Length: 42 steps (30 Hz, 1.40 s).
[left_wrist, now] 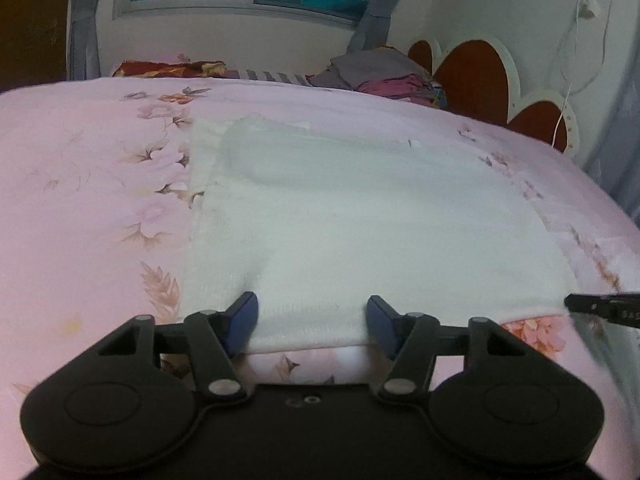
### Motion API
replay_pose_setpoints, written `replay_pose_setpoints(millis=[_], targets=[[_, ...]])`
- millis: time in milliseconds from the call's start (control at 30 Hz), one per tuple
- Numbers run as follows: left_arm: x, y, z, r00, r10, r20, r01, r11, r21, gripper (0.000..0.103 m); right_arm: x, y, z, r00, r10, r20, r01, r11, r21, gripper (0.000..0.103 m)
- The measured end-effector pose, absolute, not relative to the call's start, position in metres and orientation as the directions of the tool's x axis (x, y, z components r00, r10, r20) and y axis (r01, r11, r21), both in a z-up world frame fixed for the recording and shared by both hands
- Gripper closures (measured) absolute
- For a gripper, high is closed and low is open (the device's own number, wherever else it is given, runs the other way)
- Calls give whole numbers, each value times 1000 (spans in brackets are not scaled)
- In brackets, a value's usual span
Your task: Fold small clothes
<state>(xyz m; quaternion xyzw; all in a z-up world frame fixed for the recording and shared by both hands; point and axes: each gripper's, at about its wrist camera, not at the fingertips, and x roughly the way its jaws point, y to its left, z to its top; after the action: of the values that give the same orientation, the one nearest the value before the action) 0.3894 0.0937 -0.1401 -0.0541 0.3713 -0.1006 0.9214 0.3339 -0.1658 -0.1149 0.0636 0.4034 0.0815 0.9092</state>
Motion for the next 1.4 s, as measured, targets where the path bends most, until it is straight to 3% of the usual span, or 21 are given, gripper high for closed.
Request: replay_pose_setpoints(millis=[200, 267, 733, 833, 1033, 1400], targets=[[384, 91, -139, 701, -211, -681, 142, 977, -157, 44, 330, -159, -104, 697, 176, -695, -98, 984, 150, 103], [382, 94, -139, 703, -211, -679, 137, 977, -162, 44, 334, -158, -118, 653, 151, -742, -82, 988, 129, 103], [372, 94, -136, 698, -179, -693, 108, 984, -145, 43, 328, -168, -112, 630, 171, -758, -86, 985, 151, 103], [371, 94, -136, 698, -176, -694, 102, 984, -147, 43, 324, -168, -100, 674, 164, -720, -89, 986, 141, 103], [371, 94, -139, 704, -174, -688, 101, 984, -145, 41, 324, -171, -117, 639, 176, -749, -108, 984, 139, 103], [366, 117, -139, 713, -227, -663, 86, 967, -239, 40, 320, -186, -118, 639, 212, -740, -82, 975, 208, 103]])
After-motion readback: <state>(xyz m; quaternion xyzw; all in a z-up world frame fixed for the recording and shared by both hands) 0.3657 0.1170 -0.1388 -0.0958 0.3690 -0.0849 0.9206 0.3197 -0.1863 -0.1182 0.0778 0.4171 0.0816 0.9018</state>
